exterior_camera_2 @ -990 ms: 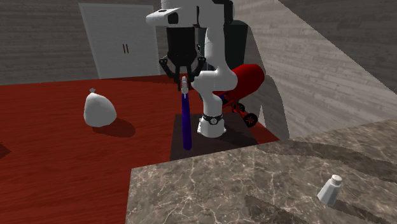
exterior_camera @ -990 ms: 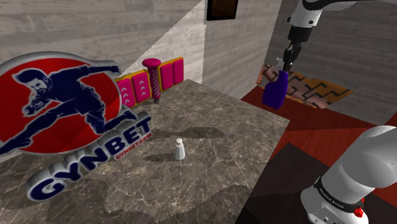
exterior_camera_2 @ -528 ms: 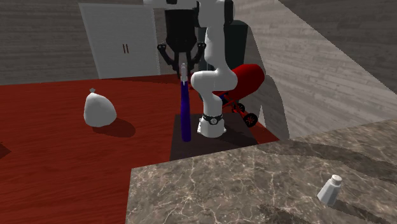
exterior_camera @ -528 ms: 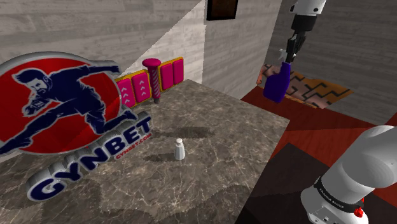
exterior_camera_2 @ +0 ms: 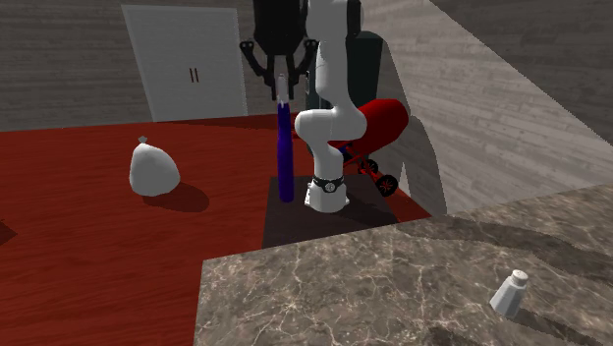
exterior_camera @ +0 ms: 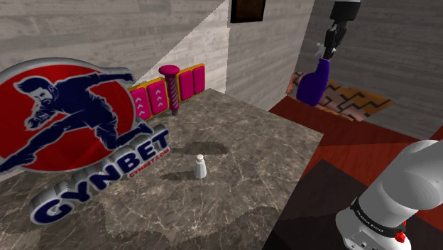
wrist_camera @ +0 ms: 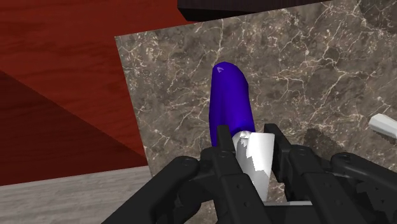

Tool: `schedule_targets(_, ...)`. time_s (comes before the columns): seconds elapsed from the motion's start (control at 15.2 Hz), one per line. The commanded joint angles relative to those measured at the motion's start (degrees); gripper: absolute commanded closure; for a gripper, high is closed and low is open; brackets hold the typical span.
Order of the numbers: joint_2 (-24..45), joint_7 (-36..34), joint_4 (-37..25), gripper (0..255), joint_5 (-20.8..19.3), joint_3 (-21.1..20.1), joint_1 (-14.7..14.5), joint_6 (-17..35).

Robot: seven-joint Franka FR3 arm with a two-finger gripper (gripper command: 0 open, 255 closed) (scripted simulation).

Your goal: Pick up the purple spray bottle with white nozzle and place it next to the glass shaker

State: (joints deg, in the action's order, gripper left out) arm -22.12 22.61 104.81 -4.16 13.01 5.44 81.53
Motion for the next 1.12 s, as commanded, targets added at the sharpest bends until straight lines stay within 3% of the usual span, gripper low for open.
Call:
schedule_targets(0.0,0.7,0.1,-2.4,255,0.1,0.0,-0.1,-1.7)
schedule_targets(0.66,4.8,0.7,-14.3,255,0.8,0.2,-0.3,-9.6)
schedule_targets(1.06,2.5,-8.4,-9.0,255,2.7,-5.9,-2.9,-6.8)
